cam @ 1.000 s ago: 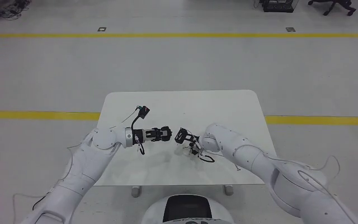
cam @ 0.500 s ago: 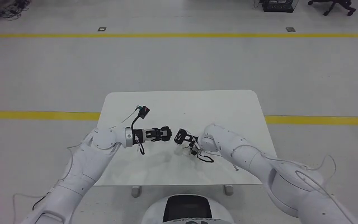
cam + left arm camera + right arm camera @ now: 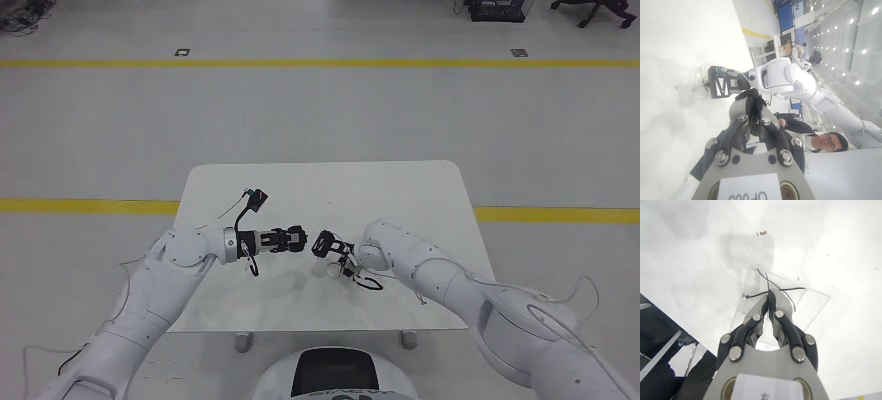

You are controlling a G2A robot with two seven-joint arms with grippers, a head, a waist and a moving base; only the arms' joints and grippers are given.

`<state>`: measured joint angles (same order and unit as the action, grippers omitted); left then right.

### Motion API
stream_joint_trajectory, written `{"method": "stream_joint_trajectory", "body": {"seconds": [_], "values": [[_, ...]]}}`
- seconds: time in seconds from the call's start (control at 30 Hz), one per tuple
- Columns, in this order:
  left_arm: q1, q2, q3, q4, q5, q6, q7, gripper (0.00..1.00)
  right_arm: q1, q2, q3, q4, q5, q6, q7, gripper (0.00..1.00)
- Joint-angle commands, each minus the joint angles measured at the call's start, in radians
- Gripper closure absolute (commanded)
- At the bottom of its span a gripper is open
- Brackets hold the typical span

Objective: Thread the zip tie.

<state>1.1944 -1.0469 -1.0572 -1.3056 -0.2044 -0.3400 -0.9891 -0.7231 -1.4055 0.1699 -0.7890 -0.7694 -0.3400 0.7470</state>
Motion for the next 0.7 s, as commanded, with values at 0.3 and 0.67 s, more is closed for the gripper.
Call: {"method": "stream_joint_trajectory", "body": {"seconds": [0.3,0.67], "values": [[0.0,0.0,0.0,0.0,0.0,0.0,0.0,1.0,0.012,0.077,0.0,-0.139,0.015,0.0,0.049,1.0],[0.0,0.0,0.0,0.0,0.0,0.0,0.0,1.0,0.02,0.183,0.0,-0.297,0.061,0.0,0.07,1.0]]}}
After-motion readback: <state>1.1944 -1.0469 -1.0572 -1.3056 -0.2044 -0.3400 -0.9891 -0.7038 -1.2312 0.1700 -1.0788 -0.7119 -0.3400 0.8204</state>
